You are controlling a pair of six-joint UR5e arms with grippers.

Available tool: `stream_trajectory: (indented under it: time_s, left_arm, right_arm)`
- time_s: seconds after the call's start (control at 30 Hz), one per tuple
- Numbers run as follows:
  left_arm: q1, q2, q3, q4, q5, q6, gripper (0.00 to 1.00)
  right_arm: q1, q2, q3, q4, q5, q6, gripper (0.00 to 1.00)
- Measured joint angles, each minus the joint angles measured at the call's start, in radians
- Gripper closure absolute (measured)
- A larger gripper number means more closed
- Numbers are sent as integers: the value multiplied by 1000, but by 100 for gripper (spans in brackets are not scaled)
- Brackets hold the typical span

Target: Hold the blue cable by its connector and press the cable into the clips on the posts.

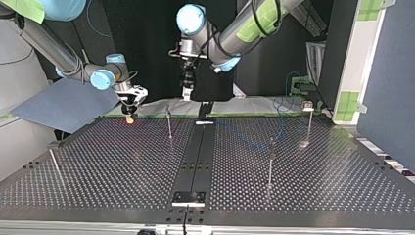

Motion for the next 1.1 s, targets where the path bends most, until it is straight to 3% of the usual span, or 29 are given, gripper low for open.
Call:
stream_trajectory:
  time_s: [0.3,1.1]
  left_arm:
    - [-1,86,-86,79,1,-5,0]
    - [2,308,-312,148,-5,2,0]
  right_arm:
    - [0,0,0,0,0,0,100]
    - [0,0,0,0,1,-2,100]
